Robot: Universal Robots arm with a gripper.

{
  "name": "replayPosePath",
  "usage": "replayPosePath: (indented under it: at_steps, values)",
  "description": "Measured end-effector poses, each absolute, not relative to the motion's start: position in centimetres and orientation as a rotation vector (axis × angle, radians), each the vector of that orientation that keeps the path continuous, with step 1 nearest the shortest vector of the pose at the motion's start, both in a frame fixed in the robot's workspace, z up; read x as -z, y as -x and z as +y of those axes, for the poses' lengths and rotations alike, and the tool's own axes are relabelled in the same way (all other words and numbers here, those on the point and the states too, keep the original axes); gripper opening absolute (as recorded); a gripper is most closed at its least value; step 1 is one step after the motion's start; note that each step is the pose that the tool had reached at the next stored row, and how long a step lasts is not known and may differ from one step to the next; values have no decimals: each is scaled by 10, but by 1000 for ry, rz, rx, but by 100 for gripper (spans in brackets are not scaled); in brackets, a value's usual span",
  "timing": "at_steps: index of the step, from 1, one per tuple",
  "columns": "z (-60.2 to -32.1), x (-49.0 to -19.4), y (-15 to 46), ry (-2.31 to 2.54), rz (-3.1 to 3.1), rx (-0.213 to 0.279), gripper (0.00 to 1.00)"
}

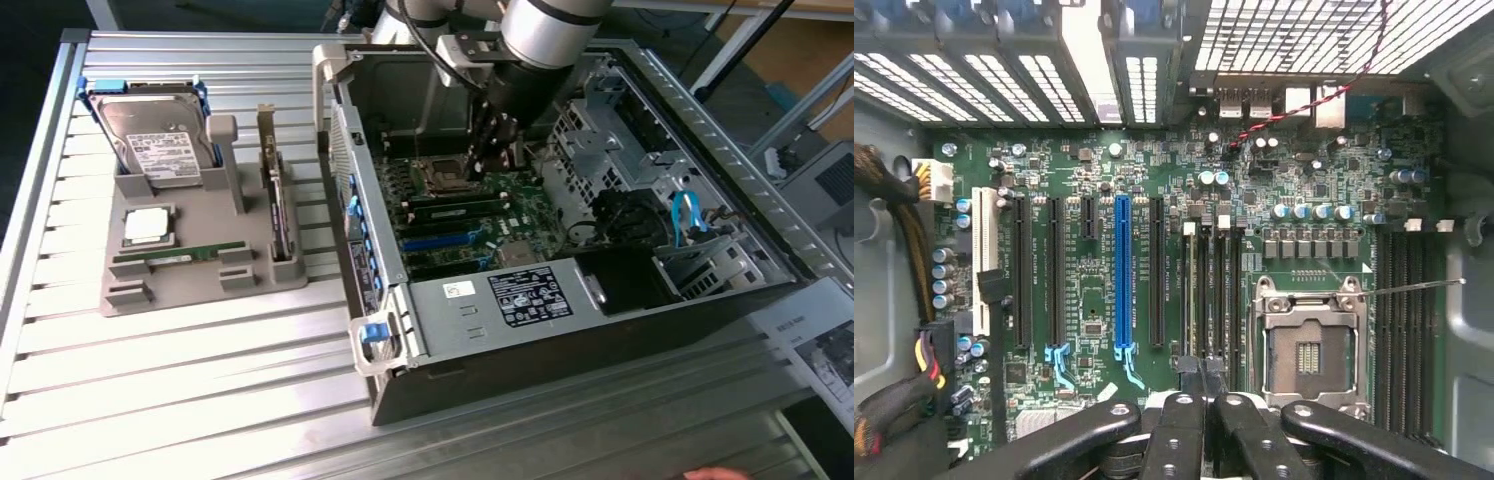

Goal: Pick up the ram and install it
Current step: 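Press down the ram until it locks into place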

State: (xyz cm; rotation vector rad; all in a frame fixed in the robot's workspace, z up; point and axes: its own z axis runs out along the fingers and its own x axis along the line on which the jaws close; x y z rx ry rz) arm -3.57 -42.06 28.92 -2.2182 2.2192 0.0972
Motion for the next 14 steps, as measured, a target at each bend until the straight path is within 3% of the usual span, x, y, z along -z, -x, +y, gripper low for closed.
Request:
replayPosePath:
  at_steps: [14]
  values:
    - [-421, -317, 35, 2220, 2221, -101, 10]
